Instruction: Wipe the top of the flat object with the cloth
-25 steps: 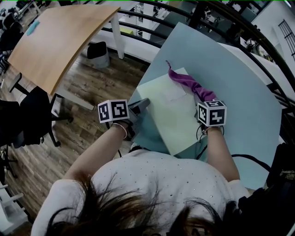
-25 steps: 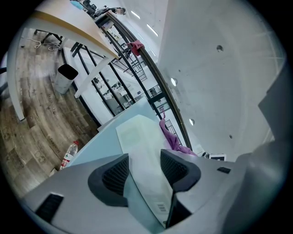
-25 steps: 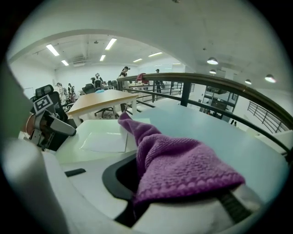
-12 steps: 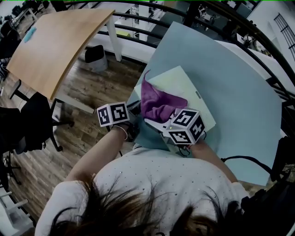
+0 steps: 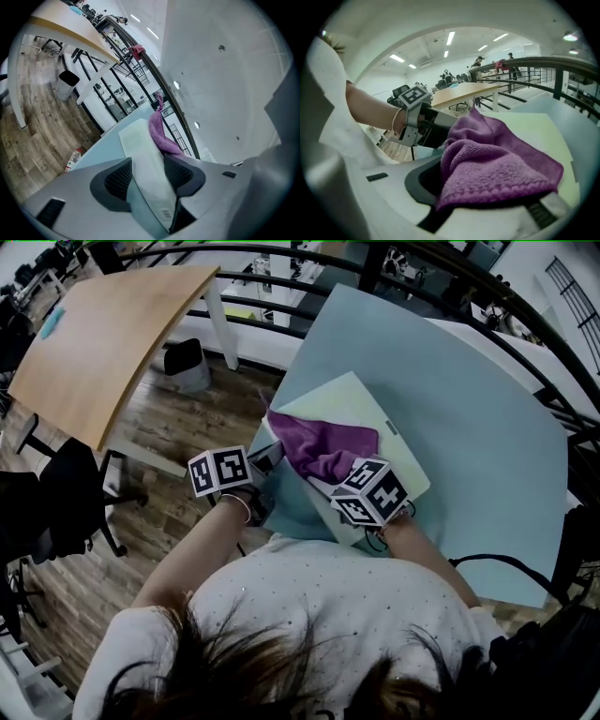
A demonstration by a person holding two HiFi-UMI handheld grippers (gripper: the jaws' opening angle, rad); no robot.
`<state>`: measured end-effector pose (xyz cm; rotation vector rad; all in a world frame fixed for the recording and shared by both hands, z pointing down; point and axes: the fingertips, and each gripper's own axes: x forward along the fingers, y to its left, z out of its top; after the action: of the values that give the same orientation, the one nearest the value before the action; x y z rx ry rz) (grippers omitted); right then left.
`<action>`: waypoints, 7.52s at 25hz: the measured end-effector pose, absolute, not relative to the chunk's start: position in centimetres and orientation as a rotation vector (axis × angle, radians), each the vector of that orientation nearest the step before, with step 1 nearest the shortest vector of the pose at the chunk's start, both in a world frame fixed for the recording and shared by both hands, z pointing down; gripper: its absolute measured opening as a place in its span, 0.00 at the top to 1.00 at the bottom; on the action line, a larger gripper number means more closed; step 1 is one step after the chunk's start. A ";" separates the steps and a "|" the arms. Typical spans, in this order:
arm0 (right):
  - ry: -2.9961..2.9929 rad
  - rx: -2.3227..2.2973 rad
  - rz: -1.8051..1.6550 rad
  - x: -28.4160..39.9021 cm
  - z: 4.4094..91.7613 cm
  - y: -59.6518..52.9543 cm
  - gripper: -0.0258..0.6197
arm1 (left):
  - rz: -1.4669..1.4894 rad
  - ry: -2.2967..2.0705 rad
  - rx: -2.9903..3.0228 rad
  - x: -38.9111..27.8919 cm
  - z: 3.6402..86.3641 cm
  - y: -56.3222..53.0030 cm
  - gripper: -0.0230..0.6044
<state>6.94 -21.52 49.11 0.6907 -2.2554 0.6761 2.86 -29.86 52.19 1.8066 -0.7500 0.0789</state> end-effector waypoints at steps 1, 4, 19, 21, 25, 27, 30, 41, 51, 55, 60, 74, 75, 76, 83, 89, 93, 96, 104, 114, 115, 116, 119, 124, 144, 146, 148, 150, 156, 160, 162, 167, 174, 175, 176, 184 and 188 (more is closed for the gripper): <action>-2.246 0.718 0.684 7.6 49.2 -21.8 0.92 | 0.080 -0.750 1.806 2.8 52.2 -29.9 0.62; -2.207 0.800 0.661 10.1 49.4 -22.7 0.92 | 0.080 -0.752 1.805 2.9 52.2 -29.9 0.62; -1.952 1.292 0.522 24.7 49.3 -27.1 0.92 | 0.078 -0.743 1.803 2.9 52.0 -29.9 0.62; -1.933 1.339 0.528 25.6 49.2 -27.4 0.92 | 0.078 -0.742 1.805 3.0 51.9 -29.9 0.62; -1.905 1.405 0.575 26.5 49.3 -28.0 0.92 | 0.081 -0.758 1.810 2.9 52.0 -30.1 0.62; -1.880 1.437 0.609 26.6 49.3 -28.4 0.92 | 0.082 -0.772 1.817 2.7 52.0 -30.2 0.62; -1.923 1.405 0.584 24.1 47.5 -28.6 0.92 | 0.077 -0.777 1.817 2.5 52.1 -30.4 0.62; -2.315 0.882 0.780 4.3 47.0 -21.3 0.92 | 0.121 -0.850 1.929 2.4 51.9 -30.6 0.62; -2.166 0.920 0.710 11.8 49.1 -18.3 0.92 | 0.199 -0.947 2.098 2.8 51.3 -30.3 0.62; -2.122 1.014 0.712 17.0 49.4 -18.9 0.92 | 0.206 -0.960 2.100 2.6 51.5 -30.1 0.62; -2.094 1.173 0.678 23.9 49.0 -20.0 0.92 | 0.192 -1.019 2.128 2.9 50.8 -29.8 0.62; -2.074 1.338 0.541 30.3 49.4 -21.8 0.92 | 0.183 -1.026 2.133 3.8 51.4 -30.0 0.62; -2.066 1.357 0.540 30.6 49.3 -21.9 0.92 | 0.182 -1.032 2.137 3.7 51.4 -30.0 0.62; -2.055 1.378 0.542 30.9 49.3 -22.0 0.92 | 0.183 -1.036 2.140 3.8 51.4 -30.0 0.62; -2.376 1.205 0.367 23.1 43.6 -21.4 0.93 | 0.178 -1.056 2.149 3.8 51.5 -30.4 0.62; -2.737 0.618 0.695 8.9 42.6 -14.3 0.93 | 0.186 -1.086 2.153 3.8 52.1 -30.5 0.62; -2.535 0.531 0.507 8.1 47.4 -12.3 0.93 | 0.188 -1.094 2.159 4.0 52.3 -30.6 0.62; -2.421 0.524 0.384 9.3 48.8 -12.2 0.92 | 0.183 -1.097 2.160 3.9 52.1 -30.6 0.62; -2.365 0.700 0.434 14.4 49.5 -14.2 0.92 | 0.189 -1.095 2.165 3.8 52.3 -30.3 0.62; -2.271 0.977 0.505 24.1 50.2 -17.7 0.92 | 0.187 -1.101 2.166 4.1 52.4 -30.5 0.62; -2.265 1.001 0.509 24.9 50.1 -17.9 0.92 | 0.186 -1.102 2.167 4.1 52.3 -30.4 0.62; -2.258 1.023 0.513 25.6 50.1 -18.0 0.92 | 0.186 -1.104 2.168 4.1 52.3 -30.4 0.62; -2.239 1.081 0.526 27.4 50.3 -18.4 0.92 | 0.186 -1.116 2.170 3.9 52.5 -30.2 0.62; -2.209 1.159 0.575 29.9 50.6 -18.9 0.92 | 0.188 -1.110 2.166 4.0 52.7 -30.2 0.62; -2.440 0.517 0.419 11.6 49.7 -8.6 0.92 | 0.174 -1.123 2.169 4.0 52.2 -30.0 0.62; -2.435 0.556 0.452 13.0 49.8 -8.8 0.92 | 0.175 -1.122 2.176 4.1 52.2 -29.9 0.62; -2.425 0.594 0.484 14.4 50.1 -9.3 0.92 | 0.177 -1.125 2.185 4.2 52.5 -29.8 0.62; -2.415 0.629 0.512 15.8 50.5 -9.8 0.92 | 0.178 -1.127 2.188 4.3 52.7 -29.6 0.62; -2.387 0.796 0.605 20.2 50.6 -11.9 0.92 | 0.175 -1.116 2.187 4.3 52.7 -29.5 0.62; -2.349 0.920 0.629 23.5 50.5 -13.4 0.92 | 0.174 -1.114 2.187 4.4 52.6 -29.4 0.62; -2.314 0.970 0.618 25.1 50.5 -14.0 0.92 | 0.171 -1.116 2.188 4.4 52.5 -29.4 0.62; -2.249 1.091 0.607 28.3 50.7 -15.4 0.92 | 0.168 -1.121 2.192 4.3 52.5 -29.4 0.62; -2.210 1.244 0.634 31.3 50.2 -17.2 0.92 | 0.165 -1.105 2.185 4.1 52.1 -29.6 0.62; -2.200 1.260 0.634 31.7 50.1 -17.5 0.92 | 0.164 -1.110 2.187 4.1 52.0 -29.7 0.62; -2.191 1.274 0.633 32.1 50.1 -17.8 0.92 | 0.162 -1.115 2.189 4.1 52.0 -29.8 0.62; -2.161 1.535 0.771 34.4 50.4 -19.5 0.92 | 0.171 -1.111 2.199 3.1 52.2 -29.5 0.62; -2.107 1.787 0.832 37.6 48.8 -21.6 0.92 | 0.139 -1.131 2.220 3.2 51.5 -30.3 0.63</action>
<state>37.59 -21.56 48.80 1.7873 -2.1067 0.8317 3.19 -30.32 51.54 2.2199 -1.1315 0.1389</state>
